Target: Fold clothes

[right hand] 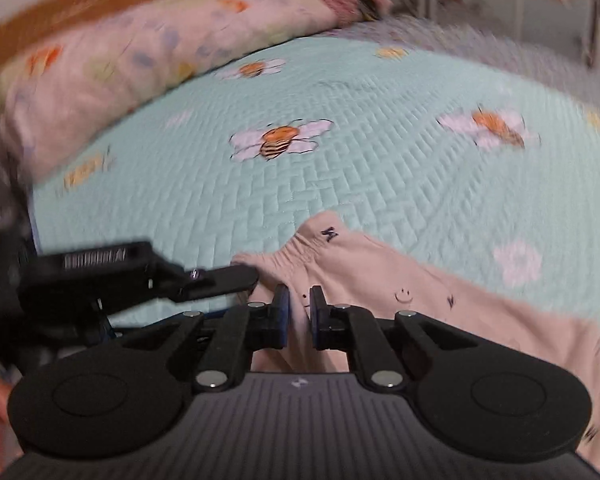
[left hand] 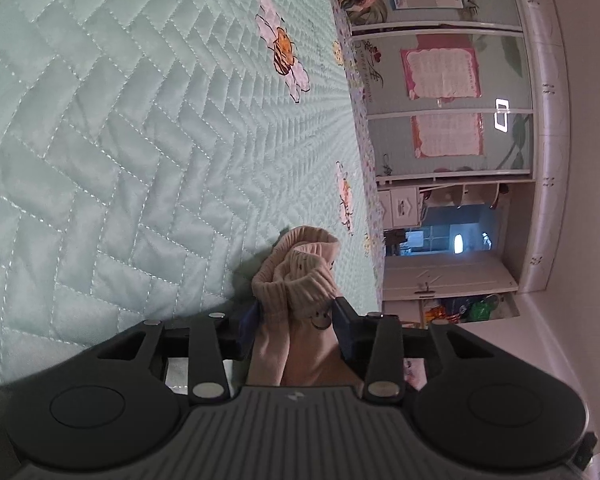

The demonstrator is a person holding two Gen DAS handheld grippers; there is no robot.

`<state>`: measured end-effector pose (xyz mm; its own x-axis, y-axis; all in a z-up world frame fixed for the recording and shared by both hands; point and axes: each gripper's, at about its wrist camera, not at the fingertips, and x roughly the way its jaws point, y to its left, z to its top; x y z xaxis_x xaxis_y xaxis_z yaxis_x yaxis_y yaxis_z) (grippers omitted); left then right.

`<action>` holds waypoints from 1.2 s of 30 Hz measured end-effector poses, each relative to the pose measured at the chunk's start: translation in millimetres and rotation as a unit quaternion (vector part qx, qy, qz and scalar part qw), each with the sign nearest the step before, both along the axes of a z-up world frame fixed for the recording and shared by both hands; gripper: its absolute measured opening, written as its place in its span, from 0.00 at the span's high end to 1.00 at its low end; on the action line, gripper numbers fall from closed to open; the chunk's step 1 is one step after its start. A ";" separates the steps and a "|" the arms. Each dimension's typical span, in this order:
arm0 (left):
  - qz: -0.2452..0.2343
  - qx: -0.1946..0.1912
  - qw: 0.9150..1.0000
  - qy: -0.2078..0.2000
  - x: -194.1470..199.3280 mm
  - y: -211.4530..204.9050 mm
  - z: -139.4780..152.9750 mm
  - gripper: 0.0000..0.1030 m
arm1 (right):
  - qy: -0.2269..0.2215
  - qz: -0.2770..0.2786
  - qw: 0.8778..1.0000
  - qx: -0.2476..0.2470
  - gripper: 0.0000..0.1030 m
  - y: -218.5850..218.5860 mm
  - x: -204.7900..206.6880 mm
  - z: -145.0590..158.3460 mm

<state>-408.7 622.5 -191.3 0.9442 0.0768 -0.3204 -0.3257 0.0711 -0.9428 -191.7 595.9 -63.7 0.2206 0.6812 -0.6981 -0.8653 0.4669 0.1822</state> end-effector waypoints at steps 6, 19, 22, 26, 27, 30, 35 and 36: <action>-0.004 0.029 0.999 0.018 2.2 -8.0 6.7 0.56 | 0.047 -0.071 0.996 0.023 0.99 -14.1 19.3 1.0; 0.014 0.031 0.997 0.073 -4.0 -4.4 5.2 0.92 | 0.058 -0.085 0.994 0.044 0.99 -26.8 21.2 0.0; 0.013 0.033 0.997 0.071 -9.1 -5.6 8.6 0.92 | 0.067 -0.070 0.994 0.056 0.99 -24.8 15.5 1.1; 0.016 0.028 0.997 0.071 -11.4 -5.5 9.6 0.92 | 0.058 -0.017 0.998 0.028 0.98 -10.6 -4.8 -7.4; 0.017 0.025 0.997 0.071 -12.8 -5.4 8.6 0.92 | 0.055 -0.004 0.998 0.018 0.98 -7.1 -10.2 -11.4; 0.018 0.019 0.997 0.069 -16.5 -5.3 6.5 0.92 | 0.044 0.034 0.998 -0.015 0.96 3.6 -26.6 -23.7; 0.007 0.000 0.999 0.054 -17.1 -0.3 1.0 0.92 | 0.007 0.083 0.996 -0.043 0.84 6.7 -48.3 -32.9; 0.005 -0.007 0.999 0.047 -18.0 1.3 -0.8 0.92 | -0.003 0.087 0.995 -0.042 0.83 5.8 -50.8 -30.9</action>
<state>-426.7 623.8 -192.1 0.9095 0.0804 -0.4079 -0.4126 0.0537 -0.9093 -242.5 601.8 -94.6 0.1085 0.6494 -0.7526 -0.9354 0.3230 0.1438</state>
